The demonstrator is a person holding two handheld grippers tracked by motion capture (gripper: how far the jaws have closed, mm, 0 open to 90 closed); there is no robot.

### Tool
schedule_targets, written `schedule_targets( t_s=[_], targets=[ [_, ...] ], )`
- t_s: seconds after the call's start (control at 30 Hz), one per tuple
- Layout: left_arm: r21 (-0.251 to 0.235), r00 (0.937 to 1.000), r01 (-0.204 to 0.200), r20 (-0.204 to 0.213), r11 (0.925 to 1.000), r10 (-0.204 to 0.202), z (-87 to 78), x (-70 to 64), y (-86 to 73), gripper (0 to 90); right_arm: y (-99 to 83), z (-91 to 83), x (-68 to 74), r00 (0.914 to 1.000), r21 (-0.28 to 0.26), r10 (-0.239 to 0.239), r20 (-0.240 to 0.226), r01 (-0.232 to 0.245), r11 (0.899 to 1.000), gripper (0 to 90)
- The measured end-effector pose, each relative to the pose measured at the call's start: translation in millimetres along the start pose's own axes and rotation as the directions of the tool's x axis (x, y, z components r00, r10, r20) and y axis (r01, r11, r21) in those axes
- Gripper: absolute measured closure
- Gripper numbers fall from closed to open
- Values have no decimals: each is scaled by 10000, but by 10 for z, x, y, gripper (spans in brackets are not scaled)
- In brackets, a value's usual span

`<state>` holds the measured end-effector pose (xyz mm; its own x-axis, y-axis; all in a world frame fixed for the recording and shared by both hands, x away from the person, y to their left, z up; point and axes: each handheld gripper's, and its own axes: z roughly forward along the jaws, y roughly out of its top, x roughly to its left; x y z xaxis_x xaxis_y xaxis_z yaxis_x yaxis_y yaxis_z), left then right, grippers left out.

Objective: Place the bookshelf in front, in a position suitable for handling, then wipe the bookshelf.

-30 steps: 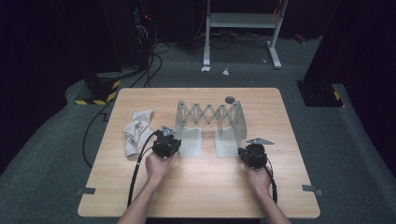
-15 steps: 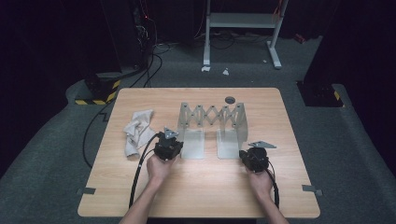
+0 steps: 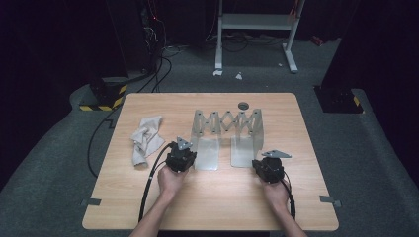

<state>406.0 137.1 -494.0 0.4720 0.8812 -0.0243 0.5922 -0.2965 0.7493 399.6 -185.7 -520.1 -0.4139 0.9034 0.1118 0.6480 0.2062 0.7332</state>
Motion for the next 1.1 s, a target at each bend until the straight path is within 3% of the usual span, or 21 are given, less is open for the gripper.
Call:
schedule_targets(
  t_s=[0.13,0.2,0.37,0.57,0.63,0.87,1.1],
  targets=[
    [-57,9999,-82,106,10000,83,-25,9,-4,744,-45,-13,-12,9993,-186,-182,-323,177,9997,725],
    [-218,9997,88,246,9997,-83,-58,16,5,704,-75,-36,-6,9990,-243,-239,-388,230,9994,697],
    [-403,9988,231,444,9989,-213,-119,50,10,551,-144,-70,-51,9995,-221,-304,5,304,9993,652],
    [-291,9984,338,457,9990,-324,-179,147,-3,459,-156,-37,-130,9994,-326,-39,351,51,9995,562],
    [-317,9982,392,459,9987,-377,-208,181,-15,423,-117,2,-132,9976,-282,-235,659,254,9993,542],
    [-370,9986,532,71,9979,-529,-332,351,-53,387,-94,21,-168,9974,-344,-43,722,68,9994,506],
    [-384,9946,930,-433,9949,-947,-461,555,-89,363,-106,14,-84,9957,-459,-628,683,660,9968,548]
  ],
)
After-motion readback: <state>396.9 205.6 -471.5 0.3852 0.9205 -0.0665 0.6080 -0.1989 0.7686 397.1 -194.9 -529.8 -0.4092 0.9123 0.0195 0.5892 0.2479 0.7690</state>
